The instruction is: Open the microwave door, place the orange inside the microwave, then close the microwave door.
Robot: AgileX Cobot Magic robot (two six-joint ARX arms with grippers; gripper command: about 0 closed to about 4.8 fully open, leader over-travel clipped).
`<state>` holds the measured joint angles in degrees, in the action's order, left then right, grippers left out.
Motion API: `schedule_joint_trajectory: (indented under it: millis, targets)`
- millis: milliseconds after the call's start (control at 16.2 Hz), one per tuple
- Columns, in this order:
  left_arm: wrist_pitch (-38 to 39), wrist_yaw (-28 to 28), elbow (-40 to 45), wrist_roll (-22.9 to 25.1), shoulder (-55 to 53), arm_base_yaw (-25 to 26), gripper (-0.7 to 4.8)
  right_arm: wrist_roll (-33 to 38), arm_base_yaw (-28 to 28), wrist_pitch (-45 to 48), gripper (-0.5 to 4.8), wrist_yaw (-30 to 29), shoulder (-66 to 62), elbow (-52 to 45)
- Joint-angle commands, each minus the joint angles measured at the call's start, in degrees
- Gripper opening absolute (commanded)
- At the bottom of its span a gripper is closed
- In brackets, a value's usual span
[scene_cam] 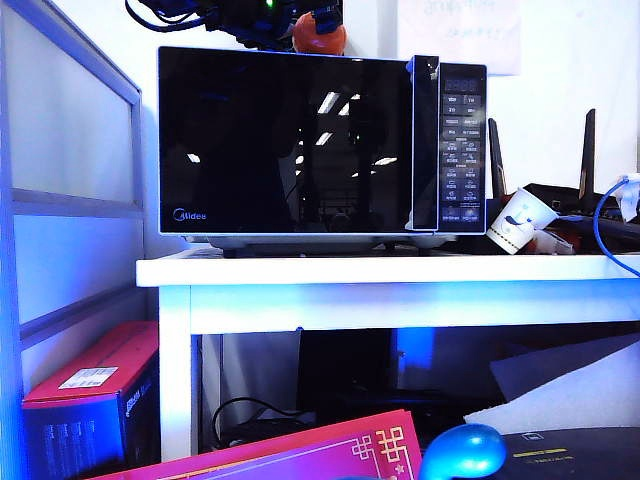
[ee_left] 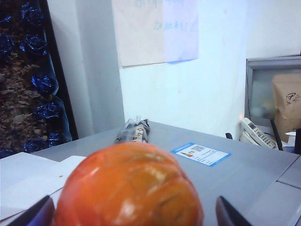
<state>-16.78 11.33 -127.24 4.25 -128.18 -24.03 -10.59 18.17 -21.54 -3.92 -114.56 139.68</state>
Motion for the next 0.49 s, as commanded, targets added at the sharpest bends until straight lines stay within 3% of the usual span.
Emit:
schedule_joint_trajectory:
  millis: [62,432,494]
  targets:
    - [-1.4,0.0,-0.3,-0.1,-0.1,-0.1,4.6,-0.2,0.0,0.7,-0.05,0.0,0.3,0.3]
    - [-1.2,-0.2,-0.3,-0.2,-0.1,-0.2,4.5,-0.2,0.0,0.7,-0.05,-0.1,0.3,0.3]
    - [-0.7,-0.2,-0.3,-0.2,-0.1,-0.2,3.84,-0.2,0.0,0.7,-0.05,-0.1,0.3,0.3]
